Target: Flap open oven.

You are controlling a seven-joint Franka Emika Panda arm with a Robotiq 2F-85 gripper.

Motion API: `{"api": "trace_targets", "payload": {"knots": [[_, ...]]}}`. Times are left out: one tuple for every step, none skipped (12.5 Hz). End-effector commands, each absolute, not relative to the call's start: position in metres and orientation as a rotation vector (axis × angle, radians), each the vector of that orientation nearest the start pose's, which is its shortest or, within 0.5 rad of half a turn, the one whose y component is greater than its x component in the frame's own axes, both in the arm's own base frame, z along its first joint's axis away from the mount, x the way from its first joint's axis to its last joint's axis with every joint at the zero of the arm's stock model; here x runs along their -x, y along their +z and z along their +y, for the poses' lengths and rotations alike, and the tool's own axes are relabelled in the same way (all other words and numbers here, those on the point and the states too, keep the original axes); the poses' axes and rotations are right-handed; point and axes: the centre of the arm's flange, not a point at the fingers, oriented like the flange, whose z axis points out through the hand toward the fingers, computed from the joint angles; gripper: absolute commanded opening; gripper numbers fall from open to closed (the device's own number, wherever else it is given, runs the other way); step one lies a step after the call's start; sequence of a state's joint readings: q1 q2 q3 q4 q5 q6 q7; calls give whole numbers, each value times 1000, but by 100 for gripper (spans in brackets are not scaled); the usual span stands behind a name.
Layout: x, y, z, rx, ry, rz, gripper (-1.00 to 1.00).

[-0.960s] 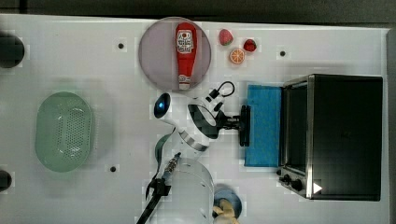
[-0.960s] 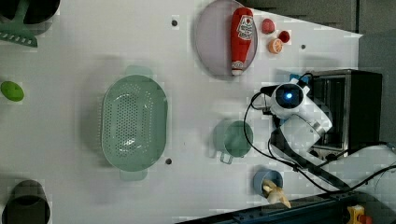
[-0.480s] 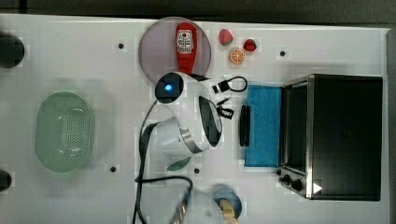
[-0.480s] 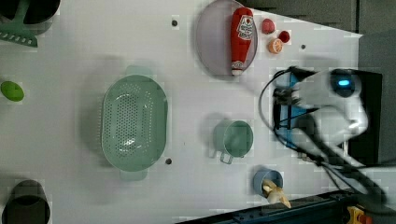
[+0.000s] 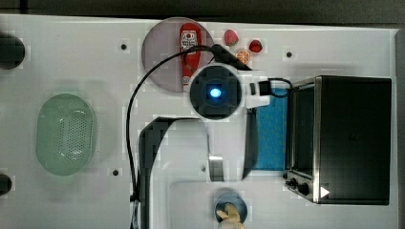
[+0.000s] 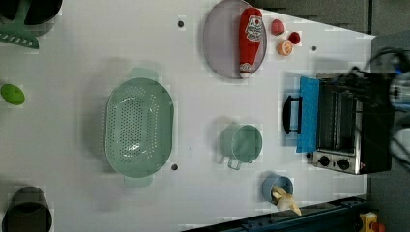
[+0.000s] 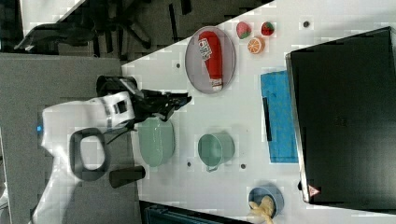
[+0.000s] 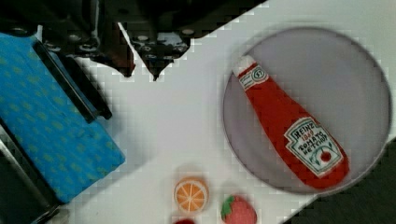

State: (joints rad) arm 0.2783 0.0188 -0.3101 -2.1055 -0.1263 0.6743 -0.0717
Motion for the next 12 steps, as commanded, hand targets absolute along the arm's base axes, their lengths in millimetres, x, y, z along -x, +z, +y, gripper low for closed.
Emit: {"api": "trace_targets", "payload": {"knots": [[-539, 456, -39, 2911, -98, 1221, -65], [-531, 480, -38, 2907, -77, 1216, -65], [-521, 500, -40, 2907, -28, 1222, -65], [-512, 517, -43, 2906, 10, 1229, -65], [-505, 534, -44, 2895, 37, 1253, -65], [-498, 546, -46, 2873, 67, 1309, -65], [-493, 555, -47, 2850, 78, 1360, -65], [-491, 561, -48, 2843, 65, 1364, -65], [-490, 564, -46, 2842, 53, 1356, -65], [-490, 565, -45, 2842, 50, 1353, -65], [-490, 565, -45, 2842, 50, 1353, -65], [-490, 565, -45, 2842, 52, 1354, -65]]}}
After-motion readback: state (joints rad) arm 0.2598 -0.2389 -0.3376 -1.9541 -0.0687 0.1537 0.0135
